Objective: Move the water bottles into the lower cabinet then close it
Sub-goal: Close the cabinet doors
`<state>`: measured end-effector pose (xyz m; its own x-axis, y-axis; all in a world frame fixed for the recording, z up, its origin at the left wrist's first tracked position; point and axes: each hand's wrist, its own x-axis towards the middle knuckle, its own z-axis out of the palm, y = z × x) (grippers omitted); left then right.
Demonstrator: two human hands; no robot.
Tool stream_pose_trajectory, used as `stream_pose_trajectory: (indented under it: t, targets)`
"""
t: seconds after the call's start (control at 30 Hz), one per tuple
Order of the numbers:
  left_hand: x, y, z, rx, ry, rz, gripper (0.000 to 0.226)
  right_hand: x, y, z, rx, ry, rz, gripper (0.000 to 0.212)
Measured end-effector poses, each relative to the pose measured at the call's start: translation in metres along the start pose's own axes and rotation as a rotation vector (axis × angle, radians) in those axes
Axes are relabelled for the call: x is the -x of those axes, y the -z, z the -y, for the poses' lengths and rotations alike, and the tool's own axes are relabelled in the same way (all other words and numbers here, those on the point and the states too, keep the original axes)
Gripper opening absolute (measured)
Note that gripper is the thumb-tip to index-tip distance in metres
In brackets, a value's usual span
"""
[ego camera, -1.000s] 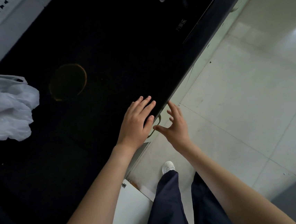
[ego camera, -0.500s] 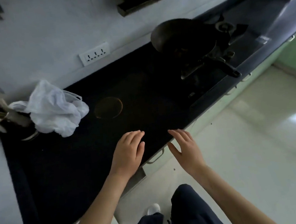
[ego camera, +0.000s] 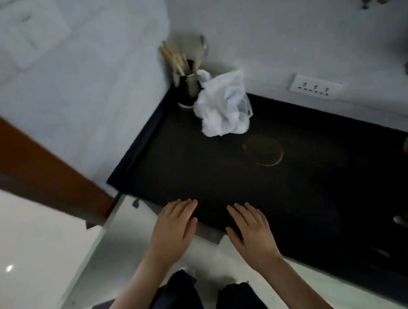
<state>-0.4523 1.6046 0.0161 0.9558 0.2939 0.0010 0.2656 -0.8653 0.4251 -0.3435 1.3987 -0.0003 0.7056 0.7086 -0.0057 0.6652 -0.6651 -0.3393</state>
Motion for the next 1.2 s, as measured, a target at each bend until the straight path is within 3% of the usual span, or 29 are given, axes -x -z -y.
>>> stream_pose_trajectory:
  t: [0.23, 0.47, 0.63, 0.9, 1.07, 1.2]
  targets:
    - [0.094, 0.016, 0.024, -0.064, 0.442, -0.108, 0.054, -0.046, -0.017, 0.050, 0.065, 0.438, 0.173, 0.055]
    - [0.145, 0.028, 0.073, -0.070, 0.667, -0.209, 0.055, -0.072, -0.047, 0.117, 0.084, 0.623, 0.295, 0.057]
    - [0.157, 0.017, 0.132, -0.048, 0.812, -0.203, 0.061, -0.100, -0.085, 0.132, 0.053, 0.662, 0.383, 0.060]
    - [0.165, -0.032, 0.188, 0.004, 1.013, -0.092, 0.058, -0.135, -0.124, 0.103, 0.129, 0.633, 0.383, 0.057]
    - [0.162, -0.050, 0.183, -0.092, 1.065, -0.162, 0.043, -0.141, -0.134, 0.083, 0.168, 0.694, 0.381, 0.060]
    - [0.158, -0.072, 0.157, -0.070, 1.030, -0.239, 0.016, -0.142, -0.137, 0.079, 0.155, 0.742, 0.355, 0.061]
